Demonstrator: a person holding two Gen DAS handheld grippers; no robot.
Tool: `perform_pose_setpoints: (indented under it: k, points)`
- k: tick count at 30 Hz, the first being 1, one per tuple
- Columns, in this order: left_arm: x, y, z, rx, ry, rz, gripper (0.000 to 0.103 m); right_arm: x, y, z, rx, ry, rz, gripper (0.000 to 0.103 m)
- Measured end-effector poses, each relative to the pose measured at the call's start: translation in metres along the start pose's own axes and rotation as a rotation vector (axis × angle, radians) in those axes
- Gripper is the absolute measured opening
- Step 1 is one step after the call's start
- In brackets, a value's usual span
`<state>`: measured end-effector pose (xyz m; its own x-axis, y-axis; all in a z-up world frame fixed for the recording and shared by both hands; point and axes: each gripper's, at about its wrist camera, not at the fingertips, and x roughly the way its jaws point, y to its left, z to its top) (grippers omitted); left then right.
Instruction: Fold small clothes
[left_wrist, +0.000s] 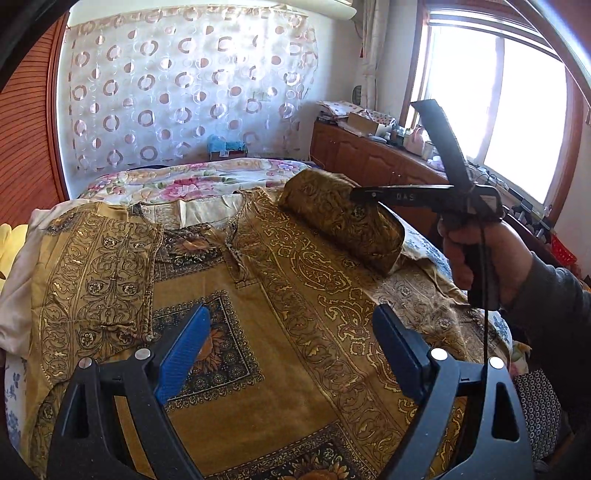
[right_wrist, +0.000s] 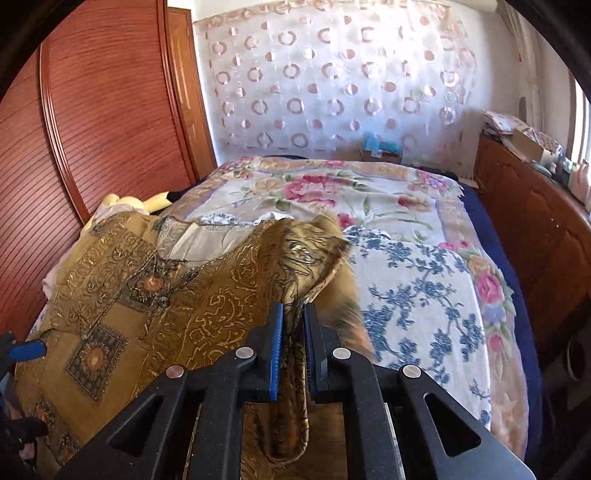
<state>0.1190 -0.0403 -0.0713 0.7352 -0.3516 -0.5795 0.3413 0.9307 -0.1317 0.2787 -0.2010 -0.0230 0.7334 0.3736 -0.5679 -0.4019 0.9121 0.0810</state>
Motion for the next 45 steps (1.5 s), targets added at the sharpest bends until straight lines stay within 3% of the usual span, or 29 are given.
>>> perform_pose_setpoints:
  k: [3, 6, 8, 10, 11, 13, 14, 19, 28, 35, 45]
  points:
    - [-0.001, 0.001, -0.002, 0.003, 0.002, 0.001, 0.09, 0.012, -0.002, -0.001, 0.012, 0.023, -0.002, 0.009]
    - [-0.001, 0.005, -0.004, -0.001, 0.005, 0.005, 0.09, 0.013, -0.001, 0.004, 0.027, 0.016, 0.069, 0.009]
    - [-0.002, 0.007, -0.004, -0.007, 0.006, 0.009, 0.09, 0.013, 0.006, 0.01, 0.027, 0.015, 0.151, 0.009]
    - [-0.003, 0.011, -0.005, -0.02, 0.004, 0.008, 0.09, 0.01, 0.017, 0.01, 0.0, 0.034, 0.288, 0.009]
    - [-0.003, 0.012, -0.005, -0.025, 0.003, 0.007, 0.09, 0.007, 0.024, 0.009, -0.027, 0.028, 0.285, 0.012]
    - [-0.004, 0.014, -0.004, -0.029, 0.001, 0.01, 0.09, 0.002, 0.033, 0.009, -0.058, 0.022, 0.243, 0.044]
    - [-0.004, 0.015, -0.004, -0.03, 0.0, 0.012, 0.09, 0.002, 0.033, 0.009, -0.053, 0.026, 0.243, 0.049]
    - [-0.005, 0.018, -0.005, -0.02, -0.005, 0.032, 0.09, -0.004, 0.025, 0.003, -0.065, 0.011, 0.11, 0.05]
    - [0.011, 0.033, -0.012, -0.022, 0.05, 0.079, 0.09, 0.007, -0.021, -0.042, -0.052, 0.109, -0.032, 0.05]
    - [0.038, 0.036, -0.024, -0.024, 0.151, 0.068, 0.09, 0.002, -0.048, -0.053, 0.022, 0.139, -0.055, 0.05]
    - [0.065, 0.022, -0.033, 0.059, 0.254, 0.153, 0.093, 0.009, -0.049, -0.06, 0.033, 0.144, -0.039, 0.05]
